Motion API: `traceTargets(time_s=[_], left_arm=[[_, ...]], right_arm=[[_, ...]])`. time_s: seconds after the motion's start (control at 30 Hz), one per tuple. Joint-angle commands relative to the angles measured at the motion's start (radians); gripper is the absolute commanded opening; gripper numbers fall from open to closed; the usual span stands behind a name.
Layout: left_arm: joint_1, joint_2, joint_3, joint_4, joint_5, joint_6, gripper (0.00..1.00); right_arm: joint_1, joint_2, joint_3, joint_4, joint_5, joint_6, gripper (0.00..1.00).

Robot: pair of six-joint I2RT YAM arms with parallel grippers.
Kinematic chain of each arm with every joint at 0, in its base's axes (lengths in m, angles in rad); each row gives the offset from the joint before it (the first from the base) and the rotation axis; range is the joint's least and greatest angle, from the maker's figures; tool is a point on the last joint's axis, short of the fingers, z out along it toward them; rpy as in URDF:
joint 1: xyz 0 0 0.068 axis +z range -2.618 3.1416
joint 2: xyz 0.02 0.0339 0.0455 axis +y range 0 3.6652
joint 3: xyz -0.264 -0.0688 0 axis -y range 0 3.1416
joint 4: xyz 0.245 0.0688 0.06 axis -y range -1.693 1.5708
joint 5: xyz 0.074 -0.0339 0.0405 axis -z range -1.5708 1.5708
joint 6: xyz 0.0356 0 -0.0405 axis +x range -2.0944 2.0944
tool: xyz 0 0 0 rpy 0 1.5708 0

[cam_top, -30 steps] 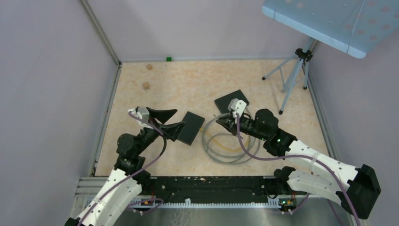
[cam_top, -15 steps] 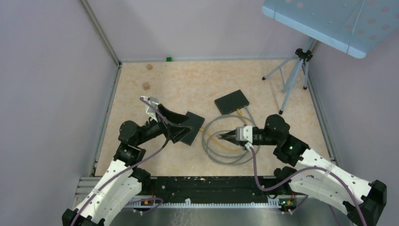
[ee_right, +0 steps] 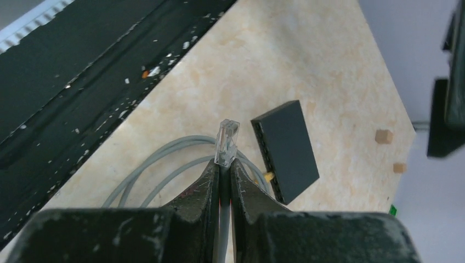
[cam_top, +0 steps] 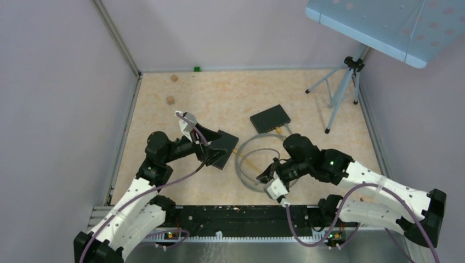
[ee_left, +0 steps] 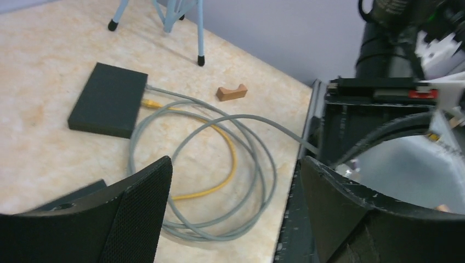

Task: Insert the plug into the switch port
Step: Adjust the connector.

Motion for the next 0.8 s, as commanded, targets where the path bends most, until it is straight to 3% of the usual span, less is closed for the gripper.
traceTargets(time_s=[0.0, 0.13, 0.33, 0.5, 0.77], left_arm=[[0.0, 0.085, 0.078, 0.051, 0.144, 0.433, 0.92], [-0.056, 0.147, 0.072, 0.169, 0.314, 0.736, 0.97], [-0.263, 0.397, 0.273, -0.063, 0.394, 1.122, 0.96], [-0.385, 0.54, 0.36, -0.014, 0.391, 1.172, 0.95], [-0.458, 0.707, 0.44, -0.031, 0.431, 1.218, 0.84]], right_arm=[[0.107, 0.006, 0.089, -0.182, 0.125, -0.182, 0.0], [0.151, -0.059, 0.105, -0.154, 0.105, -0.19, 0.0], [0.153, -0.141, 0.13, -0.133, -0.007, -0.199, 0.0], [0.153, -0.172, 0.132, -0.112, -0.082, -0.18, 0.0], [0.154, -0.19, 0.135, -0.127, -0.139, -0.175, 0.0]])
